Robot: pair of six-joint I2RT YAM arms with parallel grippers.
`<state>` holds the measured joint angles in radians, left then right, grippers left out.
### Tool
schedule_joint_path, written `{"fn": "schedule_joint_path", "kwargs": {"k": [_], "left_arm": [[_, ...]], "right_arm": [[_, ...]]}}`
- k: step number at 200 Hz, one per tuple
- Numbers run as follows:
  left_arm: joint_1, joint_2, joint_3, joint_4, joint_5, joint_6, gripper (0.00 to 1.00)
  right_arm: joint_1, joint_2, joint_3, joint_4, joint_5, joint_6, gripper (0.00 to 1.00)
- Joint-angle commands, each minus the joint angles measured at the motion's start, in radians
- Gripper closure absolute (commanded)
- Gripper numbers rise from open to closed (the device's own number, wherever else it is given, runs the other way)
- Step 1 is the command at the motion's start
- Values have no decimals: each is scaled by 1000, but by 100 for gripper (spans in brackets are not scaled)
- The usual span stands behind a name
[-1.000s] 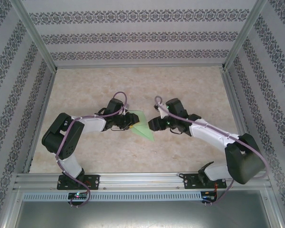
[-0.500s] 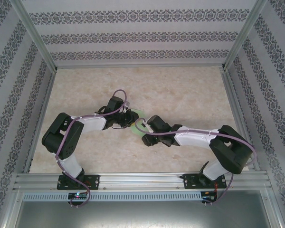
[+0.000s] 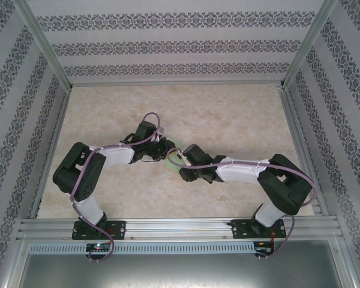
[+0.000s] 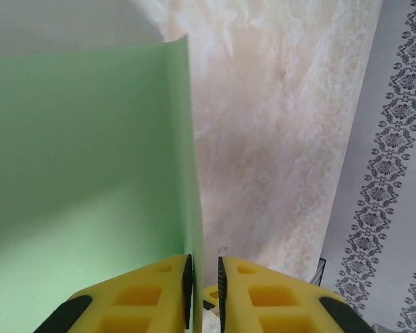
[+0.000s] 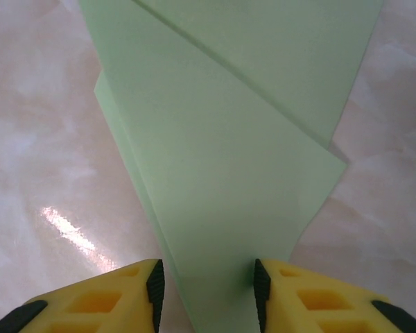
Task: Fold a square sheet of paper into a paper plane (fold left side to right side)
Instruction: Fourth fold the wing at the center of the table.
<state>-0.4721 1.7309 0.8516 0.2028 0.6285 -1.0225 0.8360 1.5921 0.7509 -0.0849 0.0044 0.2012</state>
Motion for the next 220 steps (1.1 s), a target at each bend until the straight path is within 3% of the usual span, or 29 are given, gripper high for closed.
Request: {"fn": "schedule_joint_path", "kwargs": {"k": [1, 65, 109, 134, 182, 202, 220], "left_arm": [[-12, -5, 24, 4, 7, 1, 79], [-11, -16, 26, -21, -8, 15, 77], [-8, -35, 23, -57, -26, 34, 69], [7, -72, 7, -78, -41, 49, 55], [55, -199, -52, -121, -69, 86, 36], [76, -249, -75, -159, -91, 104, 35], [81, -256, -90, -162, -88, 108, 45]], "right_arm": [[12, 19, 23, 6, 24, -15, 62], [12, 12, 31, -5, 32, -22, 82], [11, -6, 30, -13, 21, -35, 90], [2, -10, 36, -24, -19, -43, 92], [-52, 6, 47, -36, -173, -29, 96], [-74, 4, 45, -25, -227, -16, 96], [-104, 5, 49, -12, -301, 5, 96]]}}
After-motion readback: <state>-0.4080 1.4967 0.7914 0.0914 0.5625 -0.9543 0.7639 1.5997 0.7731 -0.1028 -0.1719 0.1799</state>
